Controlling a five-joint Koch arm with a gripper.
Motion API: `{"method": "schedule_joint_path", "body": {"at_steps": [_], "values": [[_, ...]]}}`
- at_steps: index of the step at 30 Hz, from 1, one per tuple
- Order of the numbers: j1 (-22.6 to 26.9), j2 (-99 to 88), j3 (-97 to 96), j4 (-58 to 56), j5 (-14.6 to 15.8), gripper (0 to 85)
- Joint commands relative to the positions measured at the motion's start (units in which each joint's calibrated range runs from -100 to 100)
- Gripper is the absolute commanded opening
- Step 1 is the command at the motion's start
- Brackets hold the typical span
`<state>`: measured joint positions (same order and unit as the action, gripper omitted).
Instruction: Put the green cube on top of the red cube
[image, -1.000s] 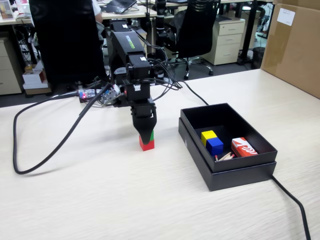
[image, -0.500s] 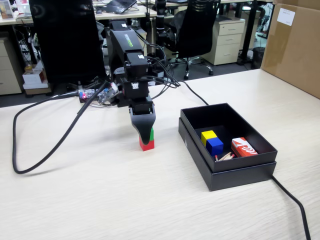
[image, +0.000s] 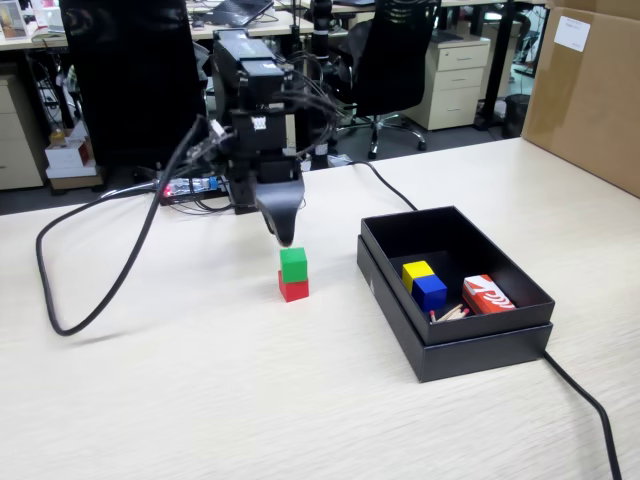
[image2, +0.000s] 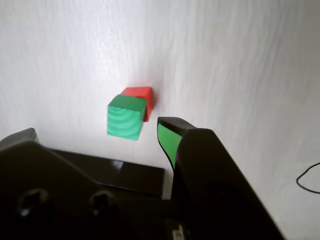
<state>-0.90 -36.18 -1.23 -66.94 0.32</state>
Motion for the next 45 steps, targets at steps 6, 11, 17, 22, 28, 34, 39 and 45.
{"method": "schedule_joint_path", "body": {"at_steps": [6, 11, 17, 22, 28, 34, 39, 45], "values": [[-0.2, -24.1, -9.8, 0.3, -2.8, 48.3], [0.0, -38.2, -22.3, 4.4, -3.6, 48.4], [0.0, -47.6, -32.5, 10.0, -4.0, 48.4], [0.2, -51.5, -40.5, 15.0, -3.9, 48.5], [-0.3, -54.3, -55.4, 27.7, -3.8, 48.9], [-0.4, -54.9, -65.1, 35.7, -3.2, 48.9], [-0.4, -54.6, -70.5, 40.8, -3.2, 48.9], [-0.4, -55.3, -76.4, 45.9, -3.4, 48.7]]}}
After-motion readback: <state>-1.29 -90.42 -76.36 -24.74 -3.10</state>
